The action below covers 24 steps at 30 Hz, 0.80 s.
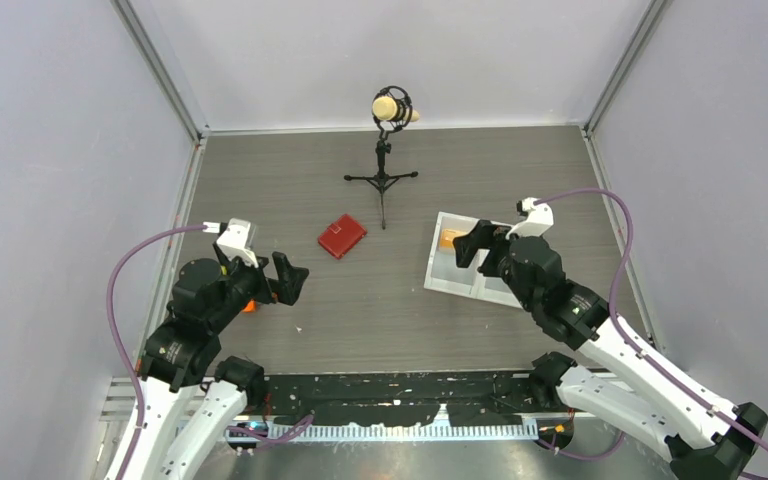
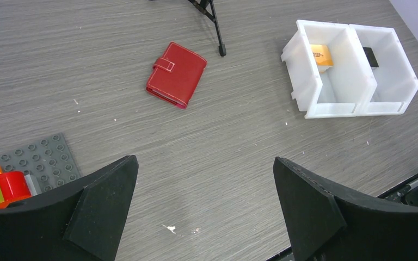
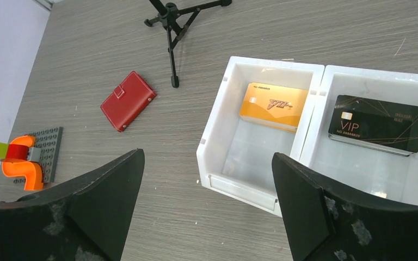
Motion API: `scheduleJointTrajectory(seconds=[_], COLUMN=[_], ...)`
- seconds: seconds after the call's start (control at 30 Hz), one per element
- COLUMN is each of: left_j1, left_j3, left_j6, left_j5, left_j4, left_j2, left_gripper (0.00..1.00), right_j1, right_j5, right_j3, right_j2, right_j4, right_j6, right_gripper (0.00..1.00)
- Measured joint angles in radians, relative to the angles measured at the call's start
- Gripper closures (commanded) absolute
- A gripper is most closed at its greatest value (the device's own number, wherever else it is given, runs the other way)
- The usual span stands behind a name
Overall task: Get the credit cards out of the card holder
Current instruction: Open the card holder at the center of the board.
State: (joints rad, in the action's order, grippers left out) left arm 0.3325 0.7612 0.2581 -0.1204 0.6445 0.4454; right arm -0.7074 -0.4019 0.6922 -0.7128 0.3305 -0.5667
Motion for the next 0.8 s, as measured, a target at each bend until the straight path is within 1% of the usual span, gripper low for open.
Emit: scheduleJointTrajectory(seconds=[0.3, 0.43, 0.47, 0.5, 0.6, 0.67, 0.8], left_j1=[0.000, 0.000, 0.000, 0.000, 0.000, 0.000, 0.000], left_j3=[0.000, 0.000, 0.000, 0.000, -0.004, -0.013, -0.020], left_j6=[0.001, 0.005, 0.010, 0.019, 0.037, 0.047, 0.053], left_j5=[0.000, 0.008, 0.008, 0.007, -0.005, -0.016, -0.018], left_j4=[0.001, 0.010, 0.014, 0.019, 0.028, 0.032, 0.083], left_j2=[0.000, -0.003, -0.005, -0.006, -0.019, -0.031, -0.054], left_gripper=[0.00, 0.00, 0.00, 0.00, 0.00, 0.00, 0.00], right_j1=[0.000, 0.000, 0.000, 0.000, -0.002, -0.008, -0.045], right_j5=[-0.001, 0.010, 0.018, 0.033, 0.082, 0.102, 0.119], right_j3=[0.026, 0.044, 0.050, 0.057, 0.096, 0.134, 0.236], right_j2=[-0.058, -0.117, -0.134, -0.161, -0.277, -0.374, -0.613], right_j4=[0.003, -0.018, -0.026, -0.042, -0.087, -0.106, -0.149], right_j6=[-0.033, -0.030, -0.026, -0.016, 0.010, 0.026, 0.060], right_gripper=[0.05, 0.04, 0.01, 0.01, 0.09, 0.11, 0.11])
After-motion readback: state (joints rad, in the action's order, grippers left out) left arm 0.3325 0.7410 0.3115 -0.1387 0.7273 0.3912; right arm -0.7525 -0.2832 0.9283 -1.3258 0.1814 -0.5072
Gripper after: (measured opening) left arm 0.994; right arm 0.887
